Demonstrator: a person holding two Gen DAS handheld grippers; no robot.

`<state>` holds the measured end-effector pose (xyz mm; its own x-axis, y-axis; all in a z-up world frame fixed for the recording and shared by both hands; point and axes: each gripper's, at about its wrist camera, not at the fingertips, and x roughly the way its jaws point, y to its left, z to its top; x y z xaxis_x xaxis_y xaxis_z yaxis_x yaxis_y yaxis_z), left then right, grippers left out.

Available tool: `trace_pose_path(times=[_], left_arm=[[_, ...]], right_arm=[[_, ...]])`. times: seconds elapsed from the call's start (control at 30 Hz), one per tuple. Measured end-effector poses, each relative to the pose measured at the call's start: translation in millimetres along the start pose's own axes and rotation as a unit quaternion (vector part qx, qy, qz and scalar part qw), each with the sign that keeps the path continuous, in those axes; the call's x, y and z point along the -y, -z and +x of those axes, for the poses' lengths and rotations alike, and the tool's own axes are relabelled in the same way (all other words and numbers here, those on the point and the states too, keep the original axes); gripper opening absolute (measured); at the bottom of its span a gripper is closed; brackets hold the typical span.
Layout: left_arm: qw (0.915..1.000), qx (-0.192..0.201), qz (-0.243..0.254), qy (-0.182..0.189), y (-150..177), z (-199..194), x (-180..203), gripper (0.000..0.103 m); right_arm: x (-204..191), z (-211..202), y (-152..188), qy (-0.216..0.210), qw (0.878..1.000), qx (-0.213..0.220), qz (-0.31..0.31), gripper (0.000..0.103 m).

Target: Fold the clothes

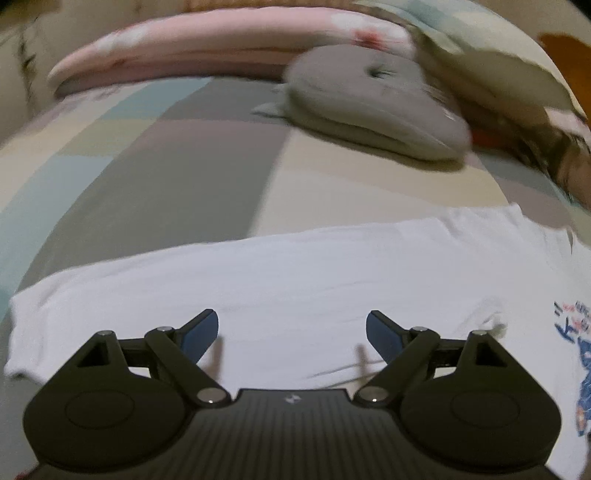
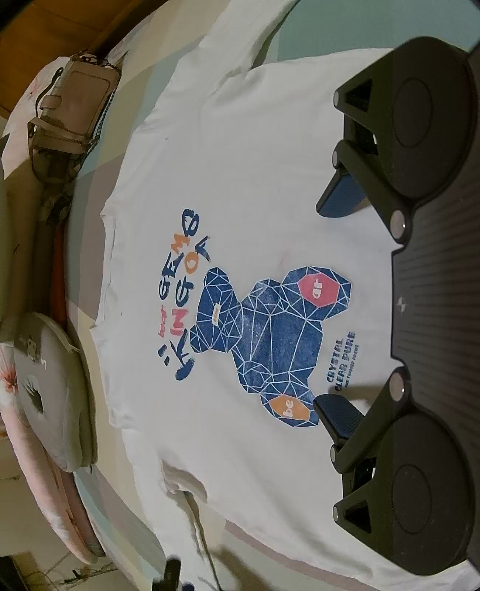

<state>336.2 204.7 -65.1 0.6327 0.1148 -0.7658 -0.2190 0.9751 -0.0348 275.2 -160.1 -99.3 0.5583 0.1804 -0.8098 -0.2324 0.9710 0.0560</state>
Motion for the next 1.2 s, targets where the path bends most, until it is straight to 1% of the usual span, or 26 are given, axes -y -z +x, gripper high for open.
trace_pose_path(times=[0.1,0.17,0.23,0.3,0.37,0.43,0.47,0.53,0.63,0.7,0.87,0.9,0.93,1.03,1.13,1.2], left_arm=[[0.9997,0.005,0.014,-0.017,6,17,20,0.087],[0.9994,-0.001,0.014,-0.033,14,22,24,0.088],[0.9987,0.003,0.026,-0.044,22,18,28,0.088],[0.9982,-0.003,0.028,-0.054,24,4,36,0.088],[0.9991,0.015,0.034,-0.018,25,-19,50,0.088],[0.9972,0.03,0.046,0.05,31,-39,72,0.091],[0.9948,0.027,0.053,0.082,35,-44,84,0.091],[0.9869,0.017,0.067,0.146,43,-50,108,0.091],[0.9755,-0.011,0.086,0.202,58,-45,141,0.091],[0.9726,-0.017,0.094,0.212,67,-37,153,0.091],[0.9793,-0.012,0.093,0.179,69,-14,148,0.091],[0.9813,-0.01,0.094,0.168,69,-10,147,0.091],[0.985,-0.007,0.092,0.146,68,-9,145,0.089],[0.9831,-0.006,0.064,0.171,68,-21,138,0.09],[0.9771,0.032,0.098,0.186,80,-38,150,0.092],[0.9731,0.034,0.117,0.196,92,-40,158,0.093]], right_arm=[[3,-2,-1,-0.002,1.0,0.003,0.005,0.103],[3,-6,-1,-0.001,1.0,0.009,0.006,0.103],[3,-9,-1,0.0,1.0,0.016,0.003,0.103],[2,-11,-1,0.001,1.0,0.02,-0.001,0.103],[1,-11,-1,0.001,1.0,0.021,-0.003,0.103],[-1,-10,-1,0.002,1.0,0.018,-0.005,0.103],[-2,-9,0,0.003,1.0,0.017,-0.008,0.103],[-4,-7,1,0.006,1.0,0.015,-0.01,0.103],[-1,-3,1,0.007,1.0,0.008,-0.005,0.103],[1,-3,1,0.008,1.0,0.006,-0.001,0.103],[7,-7,1,0.005,1.0,0.012,0.004,0.103],[7,-7,2,0.004,1.0,0.013,0.004,0.103],[8,-7,2,0.004,1.0,0.012,0.004,0.103],[10,-4,4,0.012,1.0,0.006,0.0,0.103],[11,-4,7,0.015,1.0,0.01,-0.006,0.103],[10,-5,9,0.012,1.0,0.014,-0.013,0.103]])
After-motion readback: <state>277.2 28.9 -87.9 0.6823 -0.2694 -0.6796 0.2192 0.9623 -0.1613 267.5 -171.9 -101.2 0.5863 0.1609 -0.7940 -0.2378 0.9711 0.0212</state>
